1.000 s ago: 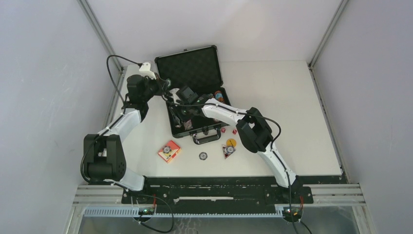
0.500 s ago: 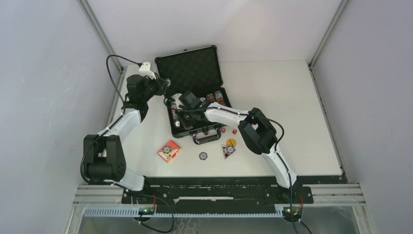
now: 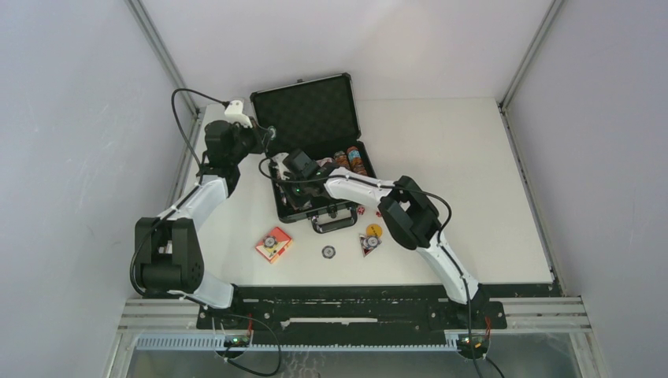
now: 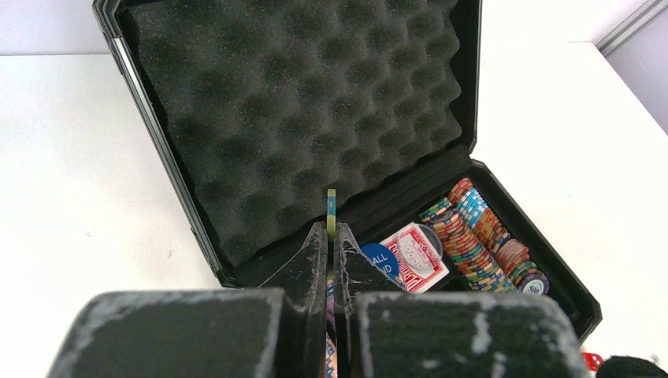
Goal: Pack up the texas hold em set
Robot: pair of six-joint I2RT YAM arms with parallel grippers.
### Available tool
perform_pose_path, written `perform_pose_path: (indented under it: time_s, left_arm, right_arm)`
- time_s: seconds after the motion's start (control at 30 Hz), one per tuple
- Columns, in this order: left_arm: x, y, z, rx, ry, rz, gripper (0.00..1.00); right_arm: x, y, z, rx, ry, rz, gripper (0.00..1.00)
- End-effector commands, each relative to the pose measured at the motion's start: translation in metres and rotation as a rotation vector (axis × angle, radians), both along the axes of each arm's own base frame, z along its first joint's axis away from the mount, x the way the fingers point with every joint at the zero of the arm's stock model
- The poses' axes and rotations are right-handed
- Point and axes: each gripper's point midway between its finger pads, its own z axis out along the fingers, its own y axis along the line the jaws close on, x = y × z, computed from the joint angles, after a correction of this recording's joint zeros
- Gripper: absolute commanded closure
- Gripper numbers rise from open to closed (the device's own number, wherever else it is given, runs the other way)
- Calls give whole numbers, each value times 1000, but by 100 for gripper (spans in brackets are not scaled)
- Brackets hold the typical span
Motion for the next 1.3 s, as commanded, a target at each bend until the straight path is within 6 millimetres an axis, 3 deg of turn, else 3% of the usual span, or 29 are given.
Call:
perform_pose_path:
  time_s: [0.0,0.3,0.4,0.7,0.9,1.03,1.27]
  left_arm:
    - [-2,-2,17,1,-64,-7,100]
    - [0,-2,15,3,-60,-7,100]
    - [-1,-2,16,3,-61,-9,100]
    - [-7,-8,20,-2,-79,-48,100]
    - [-29,-31,16,104,-102,-265,100]
    - [-47,-27,4,313,-72,-337,100]
    - [-64,-26,-21,454,-49,-401,100]
  right_arm:
    - [37,6,9,5,-85,-64,100]
    - [56,8,20,21,-137,-97,100]
    - [50,5,28,35,-139,-84,100]
    - [20,-11,80,152,-156,-39,97]
    - [19,-44,103,206,-182,-112,96]
    - [19,-78,107,242,-153,-193,97]
    - [10,-121,86,175,-99,-290,96]
